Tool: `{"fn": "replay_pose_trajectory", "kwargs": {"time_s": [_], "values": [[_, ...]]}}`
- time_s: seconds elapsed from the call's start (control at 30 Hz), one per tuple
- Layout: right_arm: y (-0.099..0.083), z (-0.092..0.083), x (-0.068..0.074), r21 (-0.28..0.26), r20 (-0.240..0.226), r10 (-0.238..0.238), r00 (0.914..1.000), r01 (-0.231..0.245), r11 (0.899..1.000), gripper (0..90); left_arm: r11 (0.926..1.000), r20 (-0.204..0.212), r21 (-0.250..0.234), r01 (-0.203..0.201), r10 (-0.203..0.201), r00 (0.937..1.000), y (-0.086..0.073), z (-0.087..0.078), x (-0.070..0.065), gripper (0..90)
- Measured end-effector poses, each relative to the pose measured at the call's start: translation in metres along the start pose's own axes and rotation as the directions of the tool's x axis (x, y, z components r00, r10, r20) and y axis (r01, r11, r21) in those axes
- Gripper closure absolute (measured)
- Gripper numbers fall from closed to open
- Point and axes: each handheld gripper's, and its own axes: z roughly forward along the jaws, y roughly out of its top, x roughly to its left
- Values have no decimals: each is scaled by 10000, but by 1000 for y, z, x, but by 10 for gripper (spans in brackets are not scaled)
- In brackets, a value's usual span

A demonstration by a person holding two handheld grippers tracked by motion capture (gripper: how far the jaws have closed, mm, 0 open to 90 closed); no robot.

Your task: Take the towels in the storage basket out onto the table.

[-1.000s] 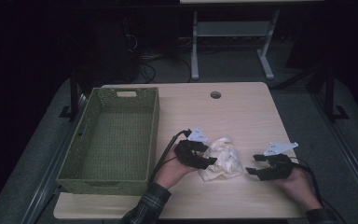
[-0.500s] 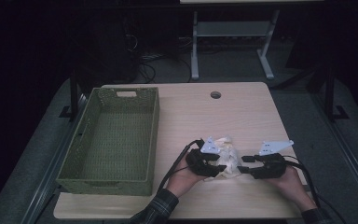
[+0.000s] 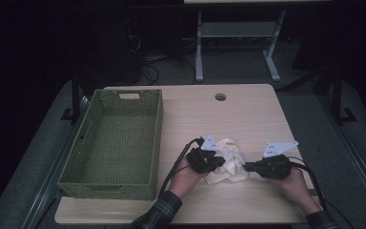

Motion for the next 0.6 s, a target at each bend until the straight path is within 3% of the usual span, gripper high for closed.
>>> {"fn": "replay_pose_trajectory", "kwargs": {"time_s": [0.23,0.43,0.5,0.6], "values": [[3,-18,-11,-261,649,-163,9978,180,9995,883,9974,-530,-644,313,-347,9980,7,-17,14,854],[0,-33,-25,-418,1297,-67,9915,122,9991,883,9931,-1160,-948,684,-792,9901,7,-24,29,855],[-3,-40,-32,-485,1582,56,9874,21,9988,883,9908,-1225,-1061,841,-970,9877,7,-25,32,855],[-5,-47,-41,-728,1571,325,9870,-212,9971,884,9891,-1301,-1134,945,-1091,9855,9,-21,35,856]]}}
